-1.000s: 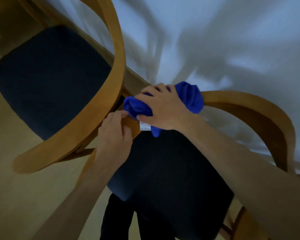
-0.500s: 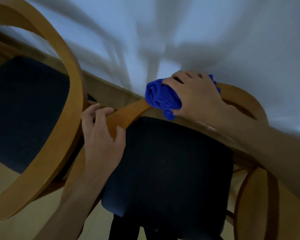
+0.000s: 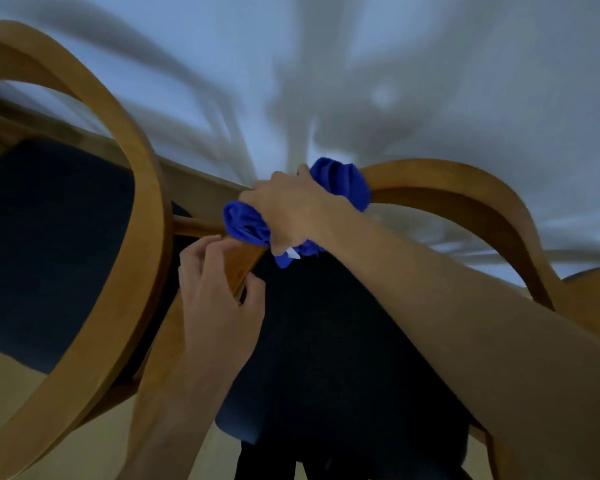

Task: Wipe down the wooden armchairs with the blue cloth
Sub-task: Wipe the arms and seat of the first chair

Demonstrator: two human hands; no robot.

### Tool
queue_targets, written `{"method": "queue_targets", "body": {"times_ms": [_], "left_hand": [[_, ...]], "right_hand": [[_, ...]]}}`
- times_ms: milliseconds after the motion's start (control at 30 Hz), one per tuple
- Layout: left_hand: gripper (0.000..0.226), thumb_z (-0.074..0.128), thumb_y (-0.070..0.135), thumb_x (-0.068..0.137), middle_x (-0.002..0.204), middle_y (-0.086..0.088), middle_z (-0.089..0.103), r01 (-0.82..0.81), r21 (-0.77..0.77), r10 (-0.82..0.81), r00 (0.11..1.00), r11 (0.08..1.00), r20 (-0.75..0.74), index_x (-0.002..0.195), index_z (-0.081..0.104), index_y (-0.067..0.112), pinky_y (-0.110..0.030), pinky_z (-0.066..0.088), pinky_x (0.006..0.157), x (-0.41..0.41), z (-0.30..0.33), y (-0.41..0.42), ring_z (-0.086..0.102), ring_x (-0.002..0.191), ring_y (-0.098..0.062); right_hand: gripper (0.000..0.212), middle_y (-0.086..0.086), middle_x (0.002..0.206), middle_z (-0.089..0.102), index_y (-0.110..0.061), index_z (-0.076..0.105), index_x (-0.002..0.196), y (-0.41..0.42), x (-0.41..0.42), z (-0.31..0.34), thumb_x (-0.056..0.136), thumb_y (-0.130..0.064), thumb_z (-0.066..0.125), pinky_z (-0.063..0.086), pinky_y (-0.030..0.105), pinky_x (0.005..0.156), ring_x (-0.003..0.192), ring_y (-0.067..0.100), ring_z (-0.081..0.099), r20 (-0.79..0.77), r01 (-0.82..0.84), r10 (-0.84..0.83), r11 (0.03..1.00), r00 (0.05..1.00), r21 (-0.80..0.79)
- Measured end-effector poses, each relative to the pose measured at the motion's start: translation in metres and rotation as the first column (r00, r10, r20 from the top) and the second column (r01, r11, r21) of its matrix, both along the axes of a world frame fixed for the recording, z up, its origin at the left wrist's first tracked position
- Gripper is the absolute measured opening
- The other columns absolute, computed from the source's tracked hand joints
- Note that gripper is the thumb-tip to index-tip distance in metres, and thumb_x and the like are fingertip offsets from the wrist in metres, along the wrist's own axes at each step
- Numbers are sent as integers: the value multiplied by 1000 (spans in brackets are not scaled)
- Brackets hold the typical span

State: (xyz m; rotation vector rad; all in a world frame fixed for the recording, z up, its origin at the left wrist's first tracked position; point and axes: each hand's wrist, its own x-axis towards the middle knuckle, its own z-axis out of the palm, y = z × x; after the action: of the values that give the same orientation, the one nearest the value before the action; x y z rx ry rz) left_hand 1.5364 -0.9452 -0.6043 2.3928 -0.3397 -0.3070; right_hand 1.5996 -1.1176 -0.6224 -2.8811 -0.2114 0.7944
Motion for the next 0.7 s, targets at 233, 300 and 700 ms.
{"method": "queue_targets", "body": {"times_ms": [233, 300, 700], "left_hand": [[38, 67, 13, 80, 124, 7, 38, 60, 41, -61, 998, 997, 28, 113, 52, 23, -30, 37, 89, 6, 9, -9, 41, 109, -9], [36, 66, 15, 81, 121, 6, 39, 93, 20, -93, 995, 995, 24, 112, 52, 24, -23, 35, 84, 6, 10, -21, 44, 105, -8], [39, 57, 18, 87, 112, 10, 42, 572, -57, -565, 819, 819, 99, 125, 49, 16, -25, 40, 81, -4, 19, -149, 49, 95, -10]], "right_hand": [[71, -2, 101, 60, -24, 52, 110, -85, -20, 22, 67, -80, 61, 47, 37, 78, 86, 21, 55, -118, 263, -256, 963, 960, 52], [63, -2, 93, 62, -25, 55, 98, -120, -42, 35, 70, -81, 55, 47, 36, 72, 78, 20, 57, -84, 405, -399, 913, 913, 55], [50, -12, 91, 54, -22, 46, 121, -198, -198, 42, 84, -44, 70, 39, 16, 62, 77, 0, 51, -67, 806, -858, 448, 510, 387]]}}
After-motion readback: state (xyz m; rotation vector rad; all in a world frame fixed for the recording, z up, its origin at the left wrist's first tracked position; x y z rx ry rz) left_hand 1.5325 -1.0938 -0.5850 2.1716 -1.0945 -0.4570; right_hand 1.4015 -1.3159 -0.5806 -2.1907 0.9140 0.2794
